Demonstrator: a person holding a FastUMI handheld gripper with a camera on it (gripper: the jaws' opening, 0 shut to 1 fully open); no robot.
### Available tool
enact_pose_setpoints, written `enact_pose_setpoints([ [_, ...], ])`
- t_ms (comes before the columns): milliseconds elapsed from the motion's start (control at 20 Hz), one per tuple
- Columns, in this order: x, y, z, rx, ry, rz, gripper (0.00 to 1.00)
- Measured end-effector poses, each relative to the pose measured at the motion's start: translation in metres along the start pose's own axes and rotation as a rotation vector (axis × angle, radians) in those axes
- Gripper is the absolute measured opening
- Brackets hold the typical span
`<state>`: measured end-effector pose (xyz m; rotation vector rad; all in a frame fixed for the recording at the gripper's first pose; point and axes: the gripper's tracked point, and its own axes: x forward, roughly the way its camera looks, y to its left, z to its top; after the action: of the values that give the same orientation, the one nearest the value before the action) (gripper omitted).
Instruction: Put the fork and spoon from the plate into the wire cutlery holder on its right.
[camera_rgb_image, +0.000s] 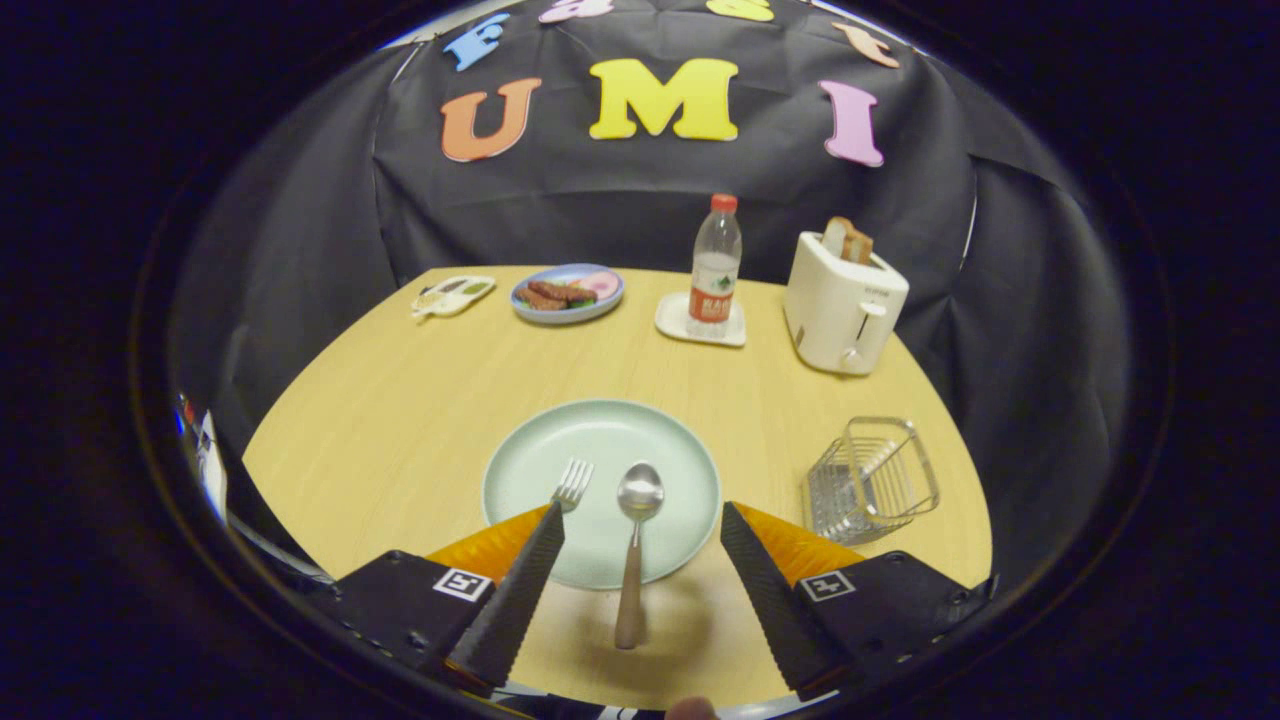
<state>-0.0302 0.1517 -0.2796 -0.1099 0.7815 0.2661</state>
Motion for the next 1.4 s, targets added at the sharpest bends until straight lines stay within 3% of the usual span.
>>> enact_pose_setpoints([
  [500, 0.05, 0.007, -0.033, -0.036, 0.163, -0.047, 0.37],
  [650, 0.055, 0.004, -0.041, -0.059, 0.179, -0.062, 0.36],
  [800, 0.05, -0.002, -0.048, -0.024, 0.214, -0.073, 0.12],
  [900, 0.055, -0.005, -0.041, -0.004, 0.22, -0.073, 0.01],
  [1200, 0.03, -0.006, -0.029, 0.109, 0.299, -0.007, 0.01],
  [1400, -0.008, -0.02, 0.006, 0.129, 0.352, 0.031, 0.01],
])
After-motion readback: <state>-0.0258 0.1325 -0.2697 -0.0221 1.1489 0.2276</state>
